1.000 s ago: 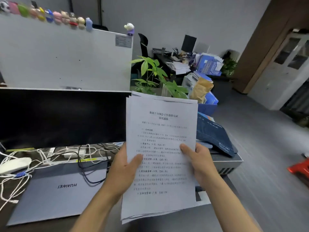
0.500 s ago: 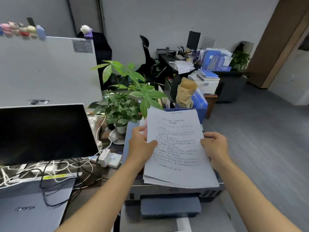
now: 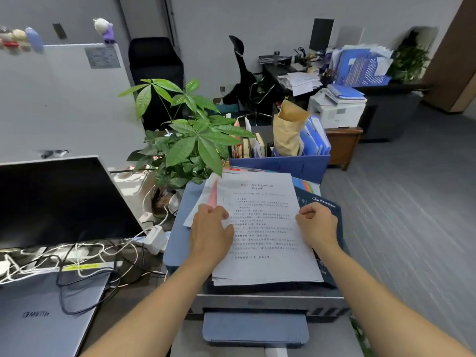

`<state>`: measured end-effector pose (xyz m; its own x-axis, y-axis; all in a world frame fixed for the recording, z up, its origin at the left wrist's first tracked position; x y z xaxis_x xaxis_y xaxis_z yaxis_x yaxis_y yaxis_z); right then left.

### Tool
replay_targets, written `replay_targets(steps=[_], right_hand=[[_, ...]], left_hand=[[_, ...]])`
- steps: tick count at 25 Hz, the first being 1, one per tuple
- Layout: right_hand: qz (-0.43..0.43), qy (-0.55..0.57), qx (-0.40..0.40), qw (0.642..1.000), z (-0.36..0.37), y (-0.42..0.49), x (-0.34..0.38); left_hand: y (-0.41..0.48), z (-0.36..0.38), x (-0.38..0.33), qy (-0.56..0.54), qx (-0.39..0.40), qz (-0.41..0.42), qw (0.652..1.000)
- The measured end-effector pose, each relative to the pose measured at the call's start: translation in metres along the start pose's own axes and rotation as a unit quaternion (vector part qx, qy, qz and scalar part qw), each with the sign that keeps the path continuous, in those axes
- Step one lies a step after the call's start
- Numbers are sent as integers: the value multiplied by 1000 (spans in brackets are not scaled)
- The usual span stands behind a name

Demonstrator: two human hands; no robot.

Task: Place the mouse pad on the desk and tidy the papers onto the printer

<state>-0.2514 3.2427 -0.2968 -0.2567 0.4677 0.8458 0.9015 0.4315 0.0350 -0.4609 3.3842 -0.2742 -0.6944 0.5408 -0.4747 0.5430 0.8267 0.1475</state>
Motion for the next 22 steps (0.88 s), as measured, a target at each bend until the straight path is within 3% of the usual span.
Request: replay_targets(steps=[2,4,6,9,18,20,22], right_hand=[[-62,-68,36,995,5,-3,5],[-137,-122,123,975,13,-14,11],[-207,-168,211,940,21,-26,14],[-226,-240,274,903,34,-30,1],[-204,-256,288,900,34,-30,3],[-202,-200,257,924,24,-34,17],[-192,-93,187,959,6,-47,40]], left_hand=[[-2,0,-4,98,-12,54,994],[-4,8,-8,122,39,117,985],[-7,18,-7,137,117,126,976],[-10,27,-1,209,166,136,954],[-8,26,0,217,196,117,949],[-8,15,-2,183,168,111,962],[-18,-9,-11,43,89,92,991]])
Point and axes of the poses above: each hand's wrist, its own y-axis towards the middle knuckle, its own z-axis out of the palm, x = y × z, the point moved 3 cm from there along y, towards the middle knuckle, and after that the axes turned 2 degrees about y, right-handed, at the moved point
